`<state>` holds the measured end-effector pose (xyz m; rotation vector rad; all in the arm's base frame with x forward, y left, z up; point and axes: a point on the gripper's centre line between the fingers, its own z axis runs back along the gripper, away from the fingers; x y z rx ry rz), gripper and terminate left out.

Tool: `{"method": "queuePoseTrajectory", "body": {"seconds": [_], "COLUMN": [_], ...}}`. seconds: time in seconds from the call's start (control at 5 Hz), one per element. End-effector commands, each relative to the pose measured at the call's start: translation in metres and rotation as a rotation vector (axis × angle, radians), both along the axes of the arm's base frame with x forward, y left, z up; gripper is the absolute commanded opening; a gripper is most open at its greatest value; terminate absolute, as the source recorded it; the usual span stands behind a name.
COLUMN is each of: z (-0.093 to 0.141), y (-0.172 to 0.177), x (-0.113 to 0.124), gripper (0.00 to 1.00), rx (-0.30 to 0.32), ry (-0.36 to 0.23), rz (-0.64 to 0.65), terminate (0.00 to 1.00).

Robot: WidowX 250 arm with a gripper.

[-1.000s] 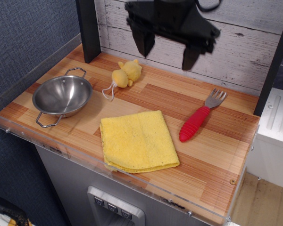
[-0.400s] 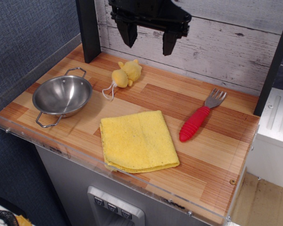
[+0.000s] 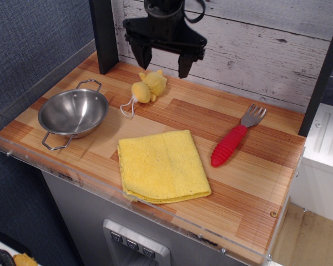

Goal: Moves the yellow toy to the bottom right of the table.

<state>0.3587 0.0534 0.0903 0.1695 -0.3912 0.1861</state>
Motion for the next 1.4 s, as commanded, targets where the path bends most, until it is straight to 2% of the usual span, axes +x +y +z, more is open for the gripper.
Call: {"method": "queuePoseTrajectory", "body": {"seconds": [0.0, 0.6, 0.8, 1.2], "z": [-0.016, -0.044, -0.050, -0.044], "y": [0.029, 0.069, 0.071, 0.048], "x": [0.022, 0.036, 0.034, 0.032], "gripper": [1.00, 1.00, 0.00, 0.00], "rx": [0.002, 0.001, -0.002, 0.005], "ry": [-0.008, 0.044, 0.049, 0.047], "rz": [0.042, 0.093, 0.077, 0.031], "terminate": [0.00, 0.00, 0.00, 0.00]}}
